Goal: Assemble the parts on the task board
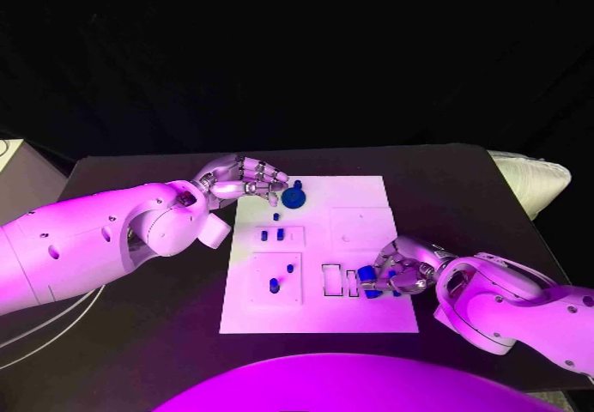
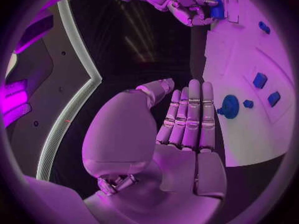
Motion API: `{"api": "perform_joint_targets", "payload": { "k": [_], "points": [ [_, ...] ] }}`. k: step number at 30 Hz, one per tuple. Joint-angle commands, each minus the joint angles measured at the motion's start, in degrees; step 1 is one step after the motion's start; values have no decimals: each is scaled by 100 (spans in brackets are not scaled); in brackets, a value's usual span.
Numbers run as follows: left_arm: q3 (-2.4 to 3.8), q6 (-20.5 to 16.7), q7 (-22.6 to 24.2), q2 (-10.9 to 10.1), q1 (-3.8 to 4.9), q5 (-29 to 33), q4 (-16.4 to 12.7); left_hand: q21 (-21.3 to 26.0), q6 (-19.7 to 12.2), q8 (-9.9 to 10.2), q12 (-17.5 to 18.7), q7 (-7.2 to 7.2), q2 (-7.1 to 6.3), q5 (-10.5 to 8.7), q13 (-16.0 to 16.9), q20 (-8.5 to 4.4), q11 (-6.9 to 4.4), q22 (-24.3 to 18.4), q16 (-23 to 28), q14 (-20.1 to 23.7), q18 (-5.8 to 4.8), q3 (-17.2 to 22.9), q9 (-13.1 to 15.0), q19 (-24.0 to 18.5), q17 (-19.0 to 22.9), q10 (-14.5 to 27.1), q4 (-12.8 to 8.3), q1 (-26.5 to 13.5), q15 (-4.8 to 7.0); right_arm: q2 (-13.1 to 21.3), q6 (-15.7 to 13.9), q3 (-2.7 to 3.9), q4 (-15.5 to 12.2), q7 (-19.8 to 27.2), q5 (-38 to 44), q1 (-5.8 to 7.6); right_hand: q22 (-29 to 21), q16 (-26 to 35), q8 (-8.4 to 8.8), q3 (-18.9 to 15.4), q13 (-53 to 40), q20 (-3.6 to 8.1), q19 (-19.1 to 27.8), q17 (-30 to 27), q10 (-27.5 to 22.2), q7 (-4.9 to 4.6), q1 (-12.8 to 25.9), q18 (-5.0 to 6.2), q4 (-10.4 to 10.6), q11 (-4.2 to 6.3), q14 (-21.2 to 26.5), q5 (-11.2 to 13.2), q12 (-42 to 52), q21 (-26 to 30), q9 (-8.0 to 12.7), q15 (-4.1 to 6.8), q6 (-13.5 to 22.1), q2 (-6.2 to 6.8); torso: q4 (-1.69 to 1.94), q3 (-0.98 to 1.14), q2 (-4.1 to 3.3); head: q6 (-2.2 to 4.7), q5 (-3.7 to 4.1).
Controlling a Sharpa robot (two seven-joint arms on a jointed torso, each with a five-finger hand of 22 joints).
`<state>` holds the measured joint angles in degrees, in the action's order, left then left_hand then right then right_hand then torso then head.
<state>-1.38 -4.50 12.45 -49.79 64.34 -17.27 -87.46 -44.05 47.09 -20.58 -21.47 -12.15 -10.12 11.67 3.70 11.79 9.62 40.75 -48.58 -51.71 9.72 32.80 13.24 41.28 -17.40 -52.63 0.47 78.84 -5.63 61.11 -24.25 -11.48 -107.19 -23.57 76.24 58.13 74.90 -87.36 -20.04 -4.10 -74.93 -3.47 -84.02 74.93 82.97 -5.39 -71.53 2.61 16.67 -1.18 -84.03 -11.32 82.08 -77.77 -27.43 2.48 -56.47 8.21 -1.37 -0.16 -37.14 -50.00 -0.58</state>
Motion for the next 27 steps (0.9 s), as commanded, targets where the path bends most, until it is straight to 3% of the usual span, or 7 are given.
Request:
{"api": "perform_joint_targets", "payload": {
  "k": [1, 12, 21, 27],
  "points": [
    [2, 69, 1, 2, -3, 35, -11, 37, -35, -18, 14, -152, 6, 19, 7, -11, 26, -5, 28, 0, 66, -14, -5, 32, 2, 27, 19, -55, -35, -59, 5, -9, 44, -178, 176, -41, 1232, -30, -21, -45, -650, 27, -343, 844, 54, -1, 25, -49, 13, 12, -457, -31, 26, -36, 13, 32, -33, -45, -1, -8, 5, 0, -2],
    [2, 71, -8, -5, -4, 32, -18, 50, -40, -19, 14, -152, 6, 21, 7, -10, 26, -15, 29, 3, 67, -14, -8, 35, 0, 32, 26, -58, -35, -216, 205, -9, 101, -327, 158, -154, 1228, -44, -91, -170, -661, 41, -332, 887, 42, 11, -337, -47, -12, 25, -465, -526, -7, -32, -2, 45, -7, -117, -3, -7, 9, 0, 9],
    [2, 69, -16, -8, -4, 26, -11, 50, -40, -19, 14, -152, 6, 21, 7, -10, 26, -15, 29, 3, 67, -14, -8, 35, 0, 32, 26, -58, -35, -175, -322, -6, 65, -178, -652, -163, 1278, -74, -91, 239, -758, 71, -378, 972, 125, 67, -871, -83, -15, 79, -483, -763, 52, -252, 70, 87, -101, -325, -8, -6, 10, 0, 7],
    [2, 72, -24, 1, -4, 24, -1, 58, -42, -20, 14, -151, 6, 23, 7, -10, 25, -22, 29, 4, 68, -12, -10, 40, -1, 35, 24, -52, -33, -113, -626, 2, -24, 72, -1378, -90, 1303, -95, -88, 395, -847, 92, -402, 1029, 205, 99, -913, -102, -6, 108, -496, -819, 132, -361, 106, 110, -183, -364, -1, -6, 10, 0, 21]
  ]
}}
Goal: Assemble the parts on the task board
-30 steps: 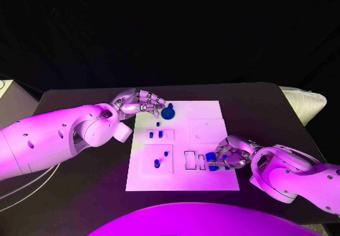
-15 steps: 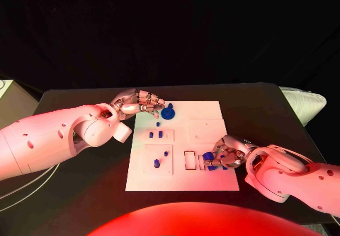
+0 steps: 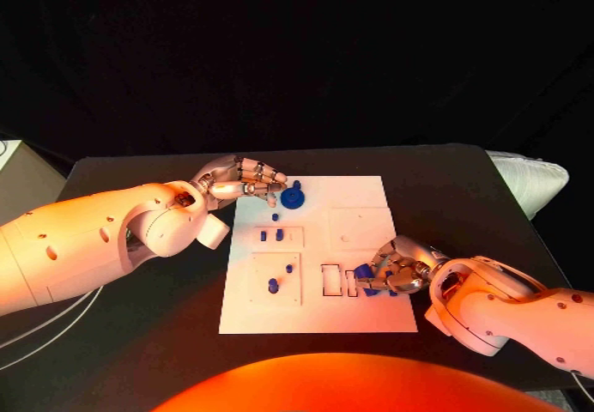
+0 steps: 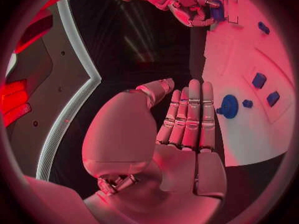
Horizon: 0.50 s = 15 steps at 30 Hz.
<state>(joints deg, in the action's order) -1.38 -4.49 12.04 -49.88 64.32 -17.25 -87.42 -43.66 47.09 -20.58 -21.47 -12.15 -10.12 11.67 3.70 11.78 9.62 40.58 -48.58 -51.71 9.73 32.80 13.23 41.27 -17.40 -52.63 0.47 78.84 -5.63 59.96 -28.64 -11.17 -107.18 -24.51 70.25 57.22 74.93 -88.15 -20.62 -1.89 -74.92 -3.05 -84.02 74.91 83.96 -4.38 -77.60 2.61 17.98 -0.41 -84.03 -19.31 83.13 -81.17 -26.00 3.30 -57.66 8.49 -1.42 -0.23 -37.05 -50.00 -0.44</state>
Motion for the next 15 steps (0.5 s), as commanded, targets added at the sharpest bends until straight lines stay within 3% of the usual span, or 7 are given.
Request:
{"api": "perform_joint_targets", "payload": {
  "k": [1, 9, 15],
  "points": [
    [2, 71, 16, 11, -3, 23, -3, 19, -43, -20, 14, -151, 6, 23, 7, -10, 25, -5, 29, 4, 68, -12, -8, 40, -1, 35, 24, -52, -33, 13, -224, -28, -52, 210, -900, 29, 1300, -17, -30, 174, -848, 50, -402, 1030, 106, -2, -306, -103, -137, 31, -495, -19, 28, -22, -37, 28, -64, -393, 3, 1, 1, 0, 6],
    [2, 75, 5, 21, -3, 22, 9, 24, -44, -21, 14, -151, 5, 23, 7, -10, 25, -9, 29, 5, 68, -12, -9, 43, -1, 36, 24, -50, -33, 117, -313, -5, -332, 374, -1544, 269, 1316, -34, -42, 283, -981, 70, -417, 1076, 214, 35, -265, -114, -135, 62, -505, 15, 154, -90, -12, 52, -157, -411, 6, -2, -1, 0, -12],
    [1, 74, 1, 24, -3, 22, 14, 28, -45, -22, 14, -152, 5, 22, 7, -9, 26, -12, 29, 6, 68, -14, -10, 45, -2, 38, 28, -55, -34, 97, -245, 5, -376, 371, -1787, 326, 1318, -41, -40, 315, -1026, 77, -419, 1096, 248, 42, -249, -116, -132, 69, -509, 17, 197, -100, -3, 60, -175, -418, 11, -7, -1, 0, -17]
  ]
}}
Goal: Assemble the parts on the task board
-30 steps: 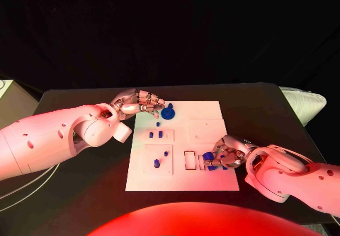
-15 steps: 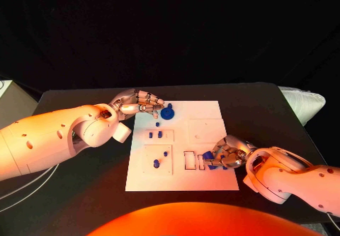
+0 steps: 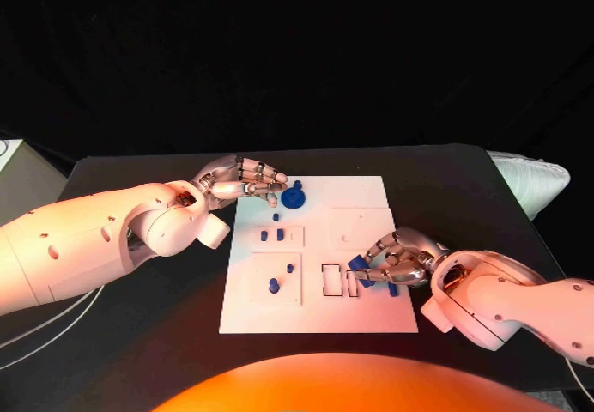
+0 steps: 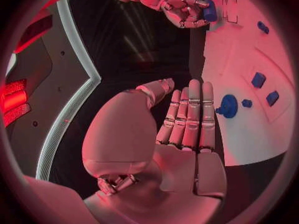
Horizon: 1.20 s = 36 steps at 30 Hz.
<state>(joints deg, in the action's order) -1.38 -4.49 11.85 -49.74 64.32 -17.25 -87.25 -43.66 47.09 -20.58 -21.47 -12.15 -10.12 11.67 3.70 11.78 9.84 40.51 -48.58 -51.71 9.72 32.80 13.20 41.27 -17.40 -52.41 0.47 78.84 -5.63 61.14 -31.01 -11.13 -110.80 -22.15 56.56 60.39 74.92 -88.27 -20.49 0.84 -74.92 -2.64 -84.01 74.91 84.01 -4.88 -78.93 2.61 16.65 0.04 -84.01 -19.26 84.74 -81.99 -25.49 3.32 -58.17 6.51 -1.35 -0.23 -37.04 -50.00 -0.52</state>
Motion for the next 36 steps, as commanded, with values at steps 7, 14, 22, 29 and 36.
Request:
{"api": "perform_joint_targets", "payload": {
  "k": [7, 14, 22, 29, 36],
  "points": [
    [2, 79, 13, 10, -2, 22, -9, 34, -48, -22, 14, -153, 4, 22, 7, -8, 5, -9, 29, 7, 68, -16, -8, 47, -2, 19, 34, -59, -36, -236, 247, -4, 91, -84, -413, -11, 1322, -32, -52, 99, -1048, 50, -421, 1108, 261, 106, 45, -119, 9, 34, -513, 91, 47, -35, -23, 69, -187, -194, -2, -3, -5, 0, -25],
    [1, 81, 1, 5, -2, 22, -13, 42, -52, -23, 14, -154, 4, 21, 7, -6, 7, -16, 29, 8, 67, -20, -10, 50, -3, 22, 44, -69, -38, -416, 361, -7, 154, -350, -144, -51, 1325, -40, -65, 137, -1064, 64, -422, 1132, 278, 123, 289, -122, 10, 52, -517, 162, 49, -53, 19, 84, -254, -140, -7, 2, -2, 0, -20],
    [1, 88, -3, 9, -2, 22, -14, 42, -52, -23, 14, -154, 4, 21, 7, -6, 7, -16, 29, 8, 67, -20, -10, 50, -3, 22, 44, -69, -38, -564, 233, -8, 194, -598, 350, -59, 1334, -51, -80, 164, -1105, 70, -430, 1166, 310, 128, 550, -129, 12, 56, -524, 288, 79, -93, 71, 87, -300, -119, -2, -1, -3, 0, -10],
    [1, 87, -6, 4, -2, 22, -13, 42, -52, -23, 14, -154, 4, 21, 7, -6, 7, -16, 29, 8, 67, -20, -10, 50, -3, 22, 44, -69, -38, -640, 105, -7, 217, -748, 664, -61, 1352, -65, -112, 179, -1159, 73, -447, 1206, 352, 139, 778, -142, 13, 65, -533, 423, 128, -169, 106, 93, -348, -123, -3, -4, -4, 0, -12],
    [1, 90, -15, -1, -2, 22, -14, 50, -54, -24, 14, -154, 4, 21, 7, -5, 7, -21, 29, 9, 67, -21, -11, 52, -4, 24, 49, -73, -39, -723, 228, -7, 222, -752, 731, -61, 1358, -69, -147, 204, -1198, 81, -453, 1218, 381, 155, 898, -147, 5, 78, -536, 616, 161, -197, 133, 105, -378, -118, 0, -2, -3, 0, -18]
  ]
}}
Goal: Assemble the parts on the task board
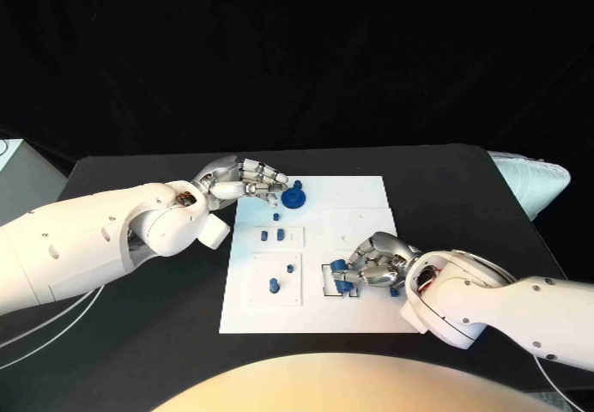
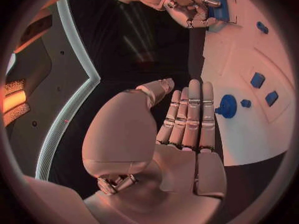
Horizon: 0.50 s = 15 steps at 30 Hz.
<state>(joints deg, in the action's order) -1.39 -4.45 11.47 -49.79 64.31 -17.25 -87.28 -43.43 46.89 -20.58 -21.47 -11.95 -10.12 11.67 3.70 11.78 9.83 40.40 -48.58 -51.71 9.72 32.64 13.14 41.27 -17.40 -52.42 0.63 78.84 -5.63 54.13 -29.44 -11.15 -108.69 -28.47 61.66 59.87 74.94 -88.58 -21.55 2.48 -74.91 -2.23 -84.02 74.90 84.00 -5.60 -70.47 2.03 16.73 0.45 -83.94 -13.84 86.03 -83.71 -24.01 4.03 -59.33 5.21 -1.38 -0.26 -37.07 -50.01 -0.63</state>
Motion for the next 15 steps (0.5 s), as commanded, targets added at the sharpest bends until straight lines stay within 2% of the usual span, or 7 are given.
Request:
{"api": "perform_joint_targets", "payload": {
  "k": [1, 15],
  "points": [
    [2, 87, 21, 3, -2, 22, -12, 32, -35, -24, 14, -174, 5, 21, 7, -4, 8, -14, 29, 10, 67, -5, -7, 54, -4, 27, 37, -76, -40, -32, 100, -4, 14, -117, 225, -10, 1357, -37, -44, 44, -1199, 41, -453, 1216, 383, 227, 60, -90, -3, 37, -542, 107, 31, -31, -11, 34, -263, 15, 4, 0, 0, 1, -8],
    [2, 97, -5, -5, -2, 22, -8, 40, -37, -26, 14, -175, 5, 21, 7, -3, 9, -21, 29, 11, 67, -7, -8, 57, -5, 29, 44, -82, -41, -68, 228, -4, -7, -82, 235, -16, 1358, -41, -54, 57, -1220, 43, -454, 1228, 397, 231, 64, -91, -6, 40, -544, 153, 53, -35, -6, 35, -269, 10, -3, 3, 0, 1, -39]
  ]
}}
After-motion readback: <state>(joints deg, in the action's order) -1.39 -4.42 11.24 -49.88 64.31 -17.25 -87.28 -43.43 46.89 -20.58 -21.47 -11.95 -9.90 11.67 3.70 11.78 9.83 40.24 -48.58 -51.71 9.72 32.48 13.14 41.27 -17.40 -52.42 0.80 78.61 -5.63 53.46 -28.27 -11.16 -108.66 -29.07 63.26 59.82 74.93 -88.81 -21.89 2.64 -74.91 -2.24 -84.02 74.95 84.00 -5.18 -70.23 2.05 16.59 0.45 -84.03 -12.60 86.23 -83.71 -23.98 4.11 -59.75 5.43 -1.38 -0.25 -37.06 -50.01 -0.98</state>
